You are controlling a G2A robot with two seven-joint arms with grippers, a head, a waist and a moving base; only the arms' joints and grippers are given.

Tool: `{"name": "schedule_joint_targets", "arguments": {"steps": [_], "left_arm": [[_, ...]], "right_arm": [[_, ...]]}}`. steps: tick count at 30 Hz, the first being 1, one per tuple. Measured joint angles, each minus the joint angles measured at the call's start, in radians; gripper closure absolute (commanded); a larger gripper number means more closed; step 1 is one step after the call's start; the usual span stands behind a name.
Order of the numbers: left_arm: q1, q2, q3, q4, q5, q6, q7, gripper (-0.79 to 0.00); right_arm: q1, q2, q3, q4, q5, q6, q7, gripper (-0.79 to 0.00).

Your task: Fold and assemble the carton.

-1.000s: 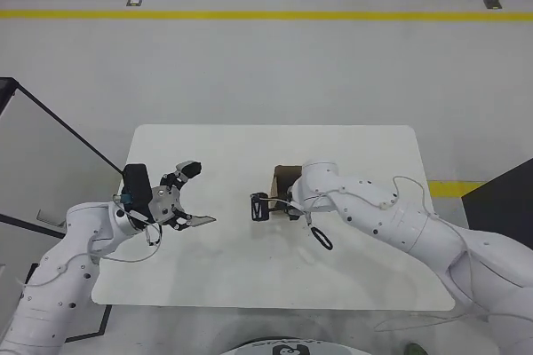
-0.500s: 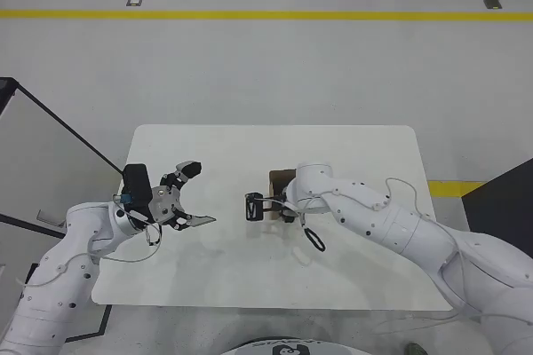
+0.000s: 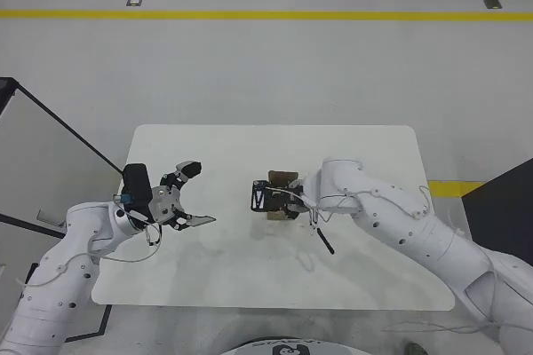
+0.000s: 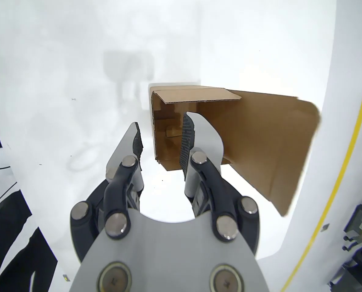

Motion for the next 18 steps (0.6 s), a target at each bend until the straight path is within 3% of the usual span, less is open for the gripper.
{"name": "schedule_joint_targets", "arguments": {"steps": [10, 15, 16, 17, 18], "left_arm": [[0.000, 0.000, 0.000, 0.000, 0.000, 0.000, 0.000, -0.785], [0.000, 0.000, 0.000, 0.000, 0.000, 0.000, 0.000, -0.785], [0.000, 0.000, 0.000, 0.000, 0.000, 0.000, 0.000, -0.785], [0.000, 0.000, 0.000, 0.000, 0.000, 0.000, 0.000, -0.785], [0.000, 0.000, 0.000, 0.000, 0.000, 0.000, 0.000, -0.785]], "right_arm": [[-0.261, 0.118, 0.330, -0.162, 0.074, -0.073, -0.243, -0.336], [-0.438, 0.161, 0.522, -0.158, 0.187, -0.177, -0.486, -0.351], [-0.467, 0.166, 0.551, -0.152, 0.208, -0.200, -0.524, -0.385], [-0.504, 0.172, 0.583, -0.139, 0.241, -0.230, -0.567, -0.693], [-0.527, 0.176, 0.602, -0.127, 0.269, -0.254, -0.594, -0.785]]}}
